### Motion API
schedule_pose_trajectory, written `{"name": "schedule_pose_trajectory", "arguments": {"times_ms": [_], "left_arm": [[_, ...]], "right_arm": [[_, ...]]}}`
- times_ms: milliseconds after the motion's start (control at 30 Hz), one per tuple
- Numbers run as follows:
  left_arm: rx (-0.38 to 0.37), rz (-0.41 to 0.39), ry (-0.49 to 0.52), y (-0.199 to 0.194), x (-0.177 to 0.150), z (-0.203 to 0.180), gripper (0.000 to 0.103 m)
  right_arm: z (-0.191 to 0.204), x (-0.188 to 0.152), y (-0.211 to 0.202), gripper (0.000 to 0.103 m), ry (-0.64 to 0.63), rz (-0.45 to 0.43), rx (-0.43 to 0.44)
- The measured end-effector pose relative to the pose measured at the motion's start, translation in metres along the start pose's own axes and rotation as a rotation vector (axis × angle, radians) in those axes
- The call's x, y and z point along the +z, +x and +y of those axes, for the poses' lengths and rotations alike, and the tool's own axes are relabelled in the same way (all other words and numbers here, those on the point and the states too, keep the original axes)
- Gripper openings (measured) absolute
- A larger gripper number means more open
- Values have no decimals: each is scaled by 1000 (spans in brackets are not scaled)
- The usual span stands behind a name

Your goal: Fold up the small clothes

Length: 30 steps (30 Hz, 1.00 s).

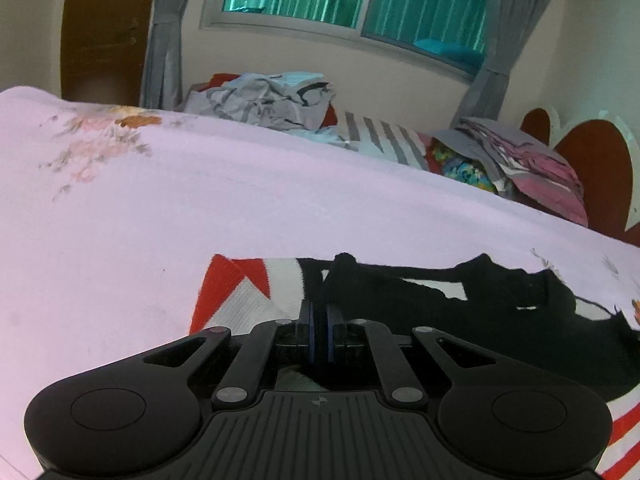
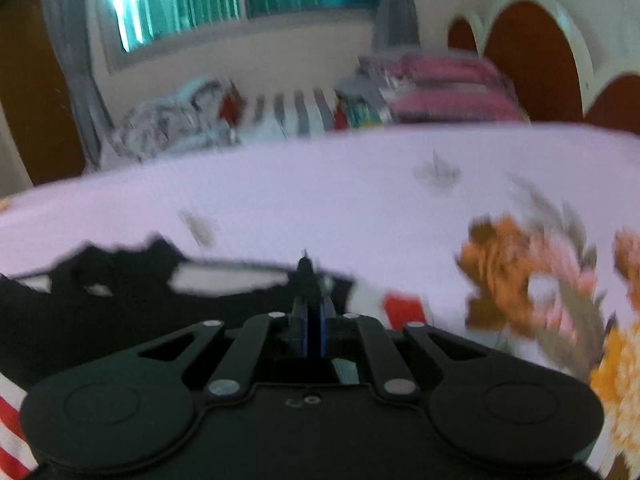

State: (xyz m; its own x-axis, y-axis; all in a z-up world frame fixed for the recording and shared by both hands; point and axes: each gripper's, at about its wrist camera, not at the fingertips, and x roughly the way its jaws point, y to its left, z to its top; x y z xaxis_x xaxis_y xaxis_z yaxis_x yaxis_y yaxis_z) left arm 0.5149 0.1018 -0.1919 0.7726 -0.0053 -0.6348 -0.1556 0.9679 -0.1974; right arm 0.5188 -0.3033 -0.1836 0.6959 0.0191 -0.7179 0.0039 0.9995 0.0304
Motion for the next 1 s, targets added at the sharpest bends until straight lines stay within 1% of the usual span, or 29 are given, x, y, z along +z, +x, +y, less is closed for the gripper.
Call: {"name": "schedule_pose_trajectory", "arguments": {"times_ms": [33, 67, 100, 133, 167, 200, 233, 267, 367, 433, 467, 600, 667, 767, 867, 967, 1000], "left_arm": [[-1, 5, 0, 1, 2, 0, 5], [-4, 6, 7, 1, 2, -1, 6], [-4, 7, 19, 0, 4, -1, 9], [-5, 4, 32, -3, 4, -2, 13], [-2, 0, 38, -6, 6, -2, 28], [5, -4, 37, -11, 7, -2, 51], [11, -14, 32, -15, 8, -1, 61], [15, -30, 24, -22, 8, 0, 67], [-11, -13, 39, -35, 6, 2, 67], [-20, -38, 64, -50, 3, -2, 67], [-39, -46, 78, -58, 1, -6, 67], [-129, -48, 160, -80, -13, -37, 67], [-178, -24, 181, -83, -22, -54, 67], [-187, 2, 214, -80, -36, -70, 67], [-170, 55, 217, -69, -46, -71, 67], [-161, 68, 190, -66, -50, -57, 67], [-156, 70, 196, -67, -50, -52, 67]], "right_arm": [[-1, 1, -2, 8, 1, -9, -13], [-2, 1, -3, 13, 4, -15, -22], [-2, 3, -5, 17, 9, -13, -22], [-2, 3, -8, 17, 12, -12, -13], [-2, 4, -13, 18, 11, -19, -10], [-2, 4, -19, 20, 8, -32, -6], [-1, 5, -25, 20, 8, -46, -3], [0, 7, -31, 21, 13, -58, 4], [4, 10, -49, 24, 20, -82, 45], [13, 9, -57, 24, 5, -85, 77], [18, 8, -59, 24, -6, -80, 95], [50, -8, -62, 24, -67, -34, 167], [63, -16, -61, 24, -87, -12, 201], [80, -26, -63, 24, -95, 13, 238], [94, -35, -64, 24, -135, 29, 247], [93, -43, -61, 26, -186, 47, 203], [89, -46, -62, 26, -211, 40, 172]]}}
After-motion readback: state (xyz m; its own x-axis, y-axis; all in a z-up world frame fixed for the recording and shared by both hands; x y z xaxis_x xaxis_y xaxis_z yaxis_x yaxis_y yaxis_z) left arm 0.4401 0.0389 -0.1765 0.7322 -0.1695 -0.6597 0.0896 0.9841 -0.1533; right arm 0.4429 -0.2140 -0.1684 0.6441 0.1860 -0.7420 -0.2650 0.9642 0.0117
